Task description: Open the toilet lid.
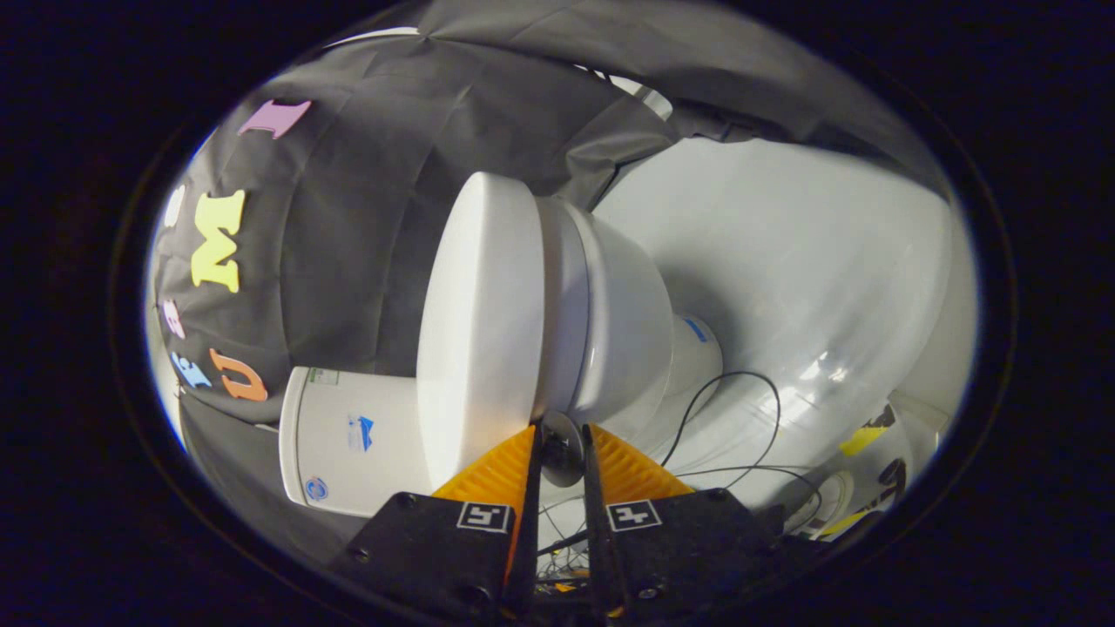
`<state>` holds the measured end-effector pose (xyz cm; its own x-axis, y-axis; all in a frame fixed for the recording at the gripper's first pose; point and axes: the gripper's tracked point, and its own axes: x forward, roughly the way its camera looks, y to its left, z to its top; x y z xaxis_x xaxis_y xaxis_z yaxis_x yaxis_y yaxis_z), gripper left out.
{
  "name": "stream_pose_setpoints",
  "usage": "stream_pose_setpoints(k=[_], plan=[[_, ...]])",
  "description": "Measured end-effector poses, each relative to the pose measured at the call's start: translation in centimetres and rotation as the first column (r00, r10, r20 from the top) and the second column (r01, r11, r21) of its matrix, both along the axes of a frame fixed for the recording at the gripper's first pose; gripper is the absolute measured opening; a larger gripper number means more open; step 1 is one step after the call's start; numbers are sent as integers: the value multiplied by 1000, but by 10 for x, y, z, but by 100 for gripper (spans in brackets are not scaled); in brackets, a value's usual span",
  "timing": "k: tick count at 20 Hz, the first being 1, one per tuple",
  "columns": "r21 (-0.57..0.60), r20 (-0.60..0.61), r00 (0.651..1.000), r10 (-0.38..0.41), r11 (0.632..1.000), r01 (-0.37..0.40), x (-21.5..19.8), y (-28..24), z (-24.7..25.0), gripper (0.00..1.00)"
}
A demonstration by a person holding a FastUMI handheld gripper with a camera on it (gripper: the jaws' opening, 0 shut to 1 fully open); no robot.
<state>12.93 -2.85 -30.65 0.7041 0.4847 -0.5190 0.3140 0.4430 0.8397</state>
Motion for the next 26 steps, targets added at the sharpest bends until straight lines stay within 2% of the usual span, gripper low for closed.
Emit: stream_pose_setpoints(k=[5, 8, 14, 20, 26], plan=[[23, 17, 999, -29, 999, 29, 2, 1, 3, 17], [13, 22, 1000, -18, 1000, 17, 1, 2, 2, 16], [23, 16, 999, -48, 999, 48, 4, 3, 10, 11], [-62, 44, 999, -24, 998, 27, 3, 5, 23, 10], [-76, 135, 991, -20, 997, 30, 3, 6, 49, 10]])
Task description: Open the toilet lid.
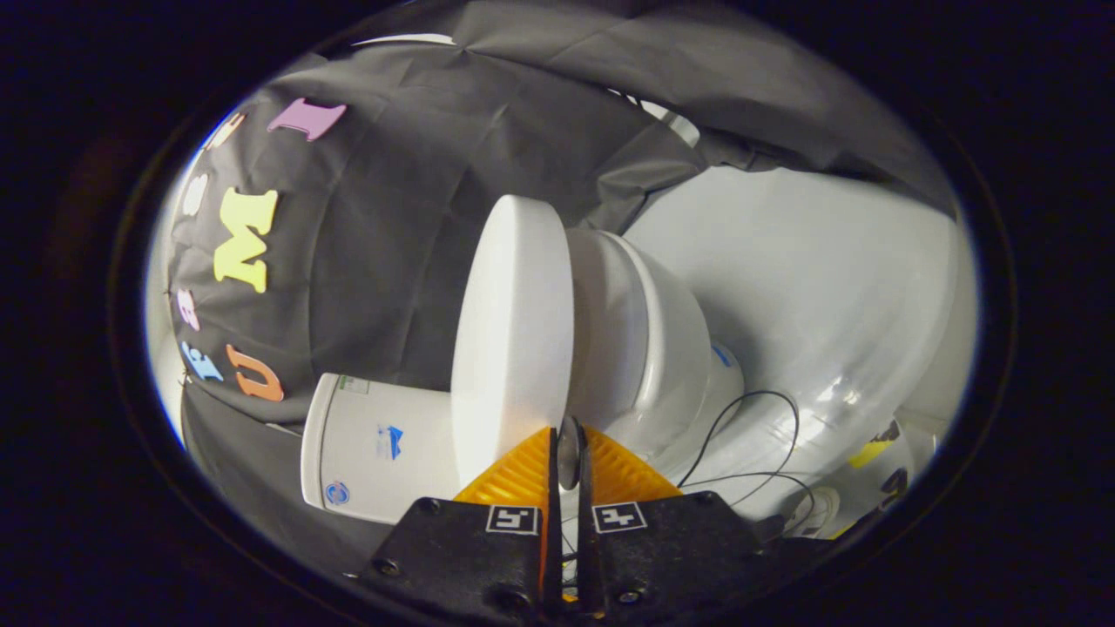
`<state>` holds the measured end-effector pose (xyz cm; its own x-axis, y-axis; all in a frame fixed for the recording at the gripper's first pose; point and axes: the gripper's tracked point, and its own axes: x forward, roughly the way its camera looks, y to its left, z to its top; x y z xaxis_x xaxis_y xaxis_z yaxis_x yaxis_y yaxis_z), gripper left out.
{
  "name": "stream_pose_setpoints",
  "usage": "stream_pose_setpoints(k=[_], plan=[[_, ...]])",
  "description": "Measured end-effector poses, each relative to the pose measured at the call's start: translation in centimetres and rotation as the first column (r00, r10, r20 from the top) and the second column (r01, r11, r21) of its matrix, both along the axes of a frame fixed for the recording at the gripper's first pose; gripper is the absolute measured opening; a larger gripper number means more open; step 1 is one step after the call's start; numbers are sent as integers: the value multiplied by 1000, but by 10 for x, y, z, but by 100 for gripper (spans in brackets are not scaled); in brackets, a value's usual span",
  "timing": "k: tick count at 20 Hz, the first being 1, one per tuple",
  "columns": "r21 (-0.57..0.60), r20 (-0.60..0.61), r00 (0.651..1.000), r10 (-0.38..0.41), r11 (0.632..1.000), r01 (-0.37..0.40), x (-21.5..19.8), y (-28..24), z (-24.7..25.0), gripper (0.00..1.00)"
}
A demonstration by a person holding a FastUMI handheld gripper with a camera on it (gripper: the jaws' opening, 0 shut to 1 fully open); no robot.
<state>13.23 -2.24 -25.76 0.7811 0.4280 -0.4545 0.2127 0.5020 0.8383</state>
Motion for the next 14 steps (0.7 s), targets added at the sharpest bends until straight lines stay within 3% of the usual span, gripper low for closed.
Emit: stream_pose_setpoints(k=[14], plan=[[-65, 98, 995, 1, 998, 5, 0, 11, 48, 10]])
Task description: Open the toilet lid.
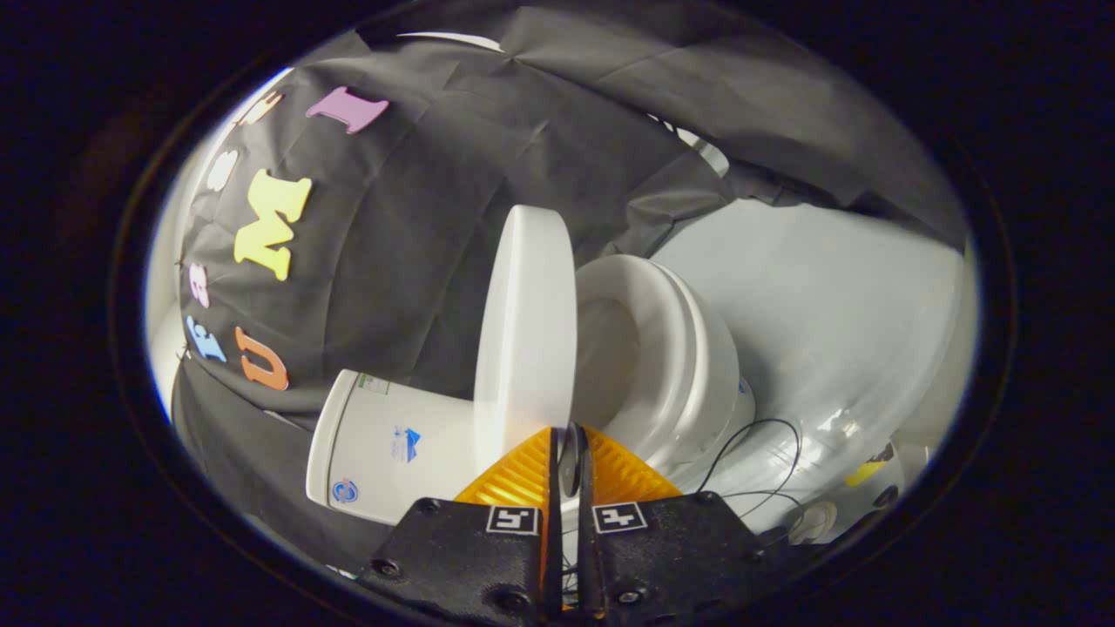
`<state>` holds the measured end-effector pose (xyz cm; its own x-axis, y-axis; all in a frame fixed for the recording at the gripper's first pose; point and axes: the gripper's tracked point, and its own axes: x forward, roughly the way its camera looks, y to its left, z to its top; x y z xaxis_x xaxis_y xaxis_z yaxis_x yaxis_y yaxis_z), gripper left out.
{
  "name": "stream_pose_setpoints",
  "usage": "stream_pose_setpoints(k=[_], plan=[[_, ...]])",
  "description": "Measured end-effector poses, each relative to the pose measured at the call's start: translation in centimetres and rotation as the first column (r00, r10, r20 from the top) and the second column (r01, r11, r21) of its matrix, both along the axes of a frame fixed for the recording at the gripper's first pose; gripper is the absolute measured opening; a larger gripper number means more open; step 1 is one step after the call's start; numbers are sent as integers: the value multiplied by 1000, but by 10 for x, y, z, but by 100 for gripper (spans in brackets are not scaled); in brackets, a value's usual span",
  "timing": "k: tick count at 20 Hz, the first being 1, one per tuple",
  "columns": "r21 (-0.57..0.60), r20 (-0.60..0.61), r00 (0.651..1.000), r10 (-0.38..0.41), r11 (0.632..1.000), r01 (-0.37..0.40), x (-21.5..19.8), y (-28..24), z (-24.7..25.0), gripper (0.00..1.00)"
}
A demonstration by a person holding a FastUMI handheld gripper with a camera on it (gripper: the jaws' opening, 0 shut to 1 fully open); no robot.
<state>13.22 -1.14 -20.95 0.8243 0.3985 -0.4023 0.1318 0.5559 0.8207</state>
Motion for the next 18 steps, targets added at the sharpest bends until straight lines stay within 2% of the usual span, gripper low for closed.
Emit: stream_pose_setpoints(k=[8, 18], plan=[[-58, 89, 996, 25, 998, -20, -3, 24, 46, 10], [-157, 124, 992, 24, 988, -5, -6, 43, 72, 10]])
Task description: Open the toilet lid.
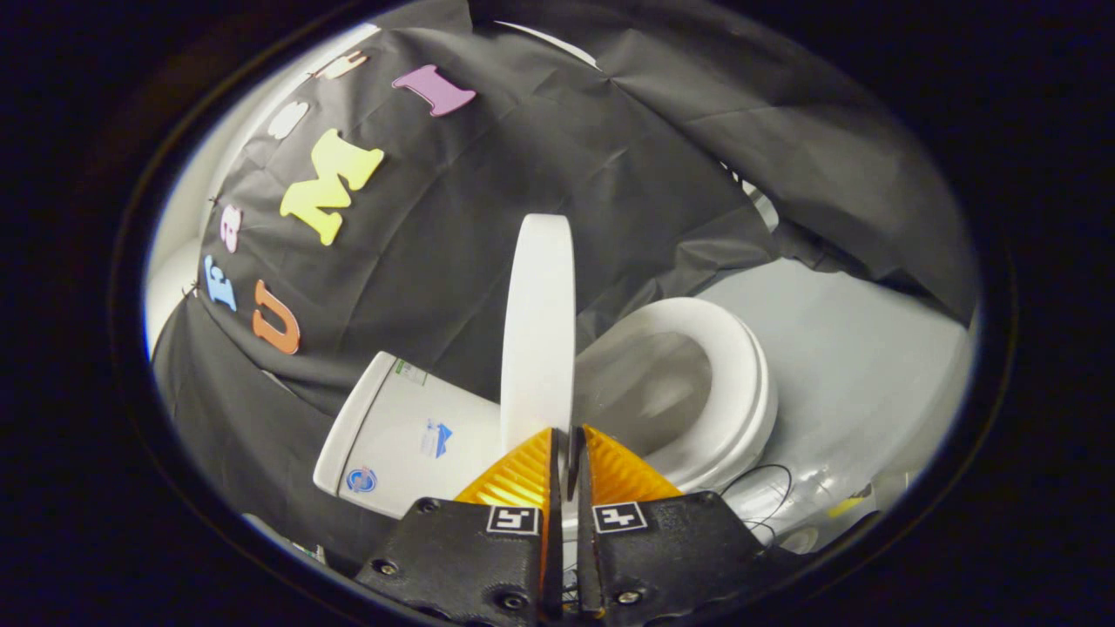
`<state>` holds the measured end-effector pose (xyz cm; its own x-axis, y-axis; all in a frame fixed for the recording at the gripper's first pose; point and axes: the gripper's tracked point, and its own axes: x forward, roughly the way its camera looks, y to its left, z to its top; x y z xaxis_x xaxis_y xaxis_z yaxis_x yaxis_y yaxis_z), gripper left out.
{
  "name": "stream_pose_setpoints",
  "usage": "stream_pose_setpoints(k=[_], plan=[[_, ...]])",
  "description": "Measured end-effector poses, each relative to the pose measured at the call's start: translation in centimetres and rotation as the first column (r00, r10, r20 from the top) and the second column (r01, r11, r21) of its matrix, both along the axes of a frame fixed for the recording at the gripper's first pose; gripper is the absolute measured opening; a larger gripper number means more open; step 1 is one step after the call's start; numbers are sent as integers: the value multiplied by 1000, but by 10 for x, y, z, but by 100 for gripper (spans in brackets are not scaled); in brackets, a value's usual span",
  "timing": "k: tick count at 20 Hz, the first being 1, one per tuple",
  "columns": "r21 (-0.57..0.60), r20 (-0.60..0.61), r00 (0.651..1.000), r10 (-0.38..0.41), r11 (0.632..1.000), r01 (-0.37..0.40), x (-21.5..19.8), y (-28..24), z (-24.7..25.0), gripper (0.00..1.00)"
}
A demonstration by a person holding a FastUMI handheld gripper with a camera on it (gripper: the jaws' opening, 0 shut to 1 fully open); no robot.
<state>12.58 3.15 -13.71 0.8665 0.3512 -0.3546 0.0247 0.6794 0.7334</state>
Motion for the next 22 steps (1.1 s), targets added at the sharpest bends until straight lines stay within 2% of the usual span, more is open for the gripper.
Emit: stream_pose_setpoints(k=[22], plan=[[-165, 48, 999, -5, 986, 13, -5, 39, 41, 10]])
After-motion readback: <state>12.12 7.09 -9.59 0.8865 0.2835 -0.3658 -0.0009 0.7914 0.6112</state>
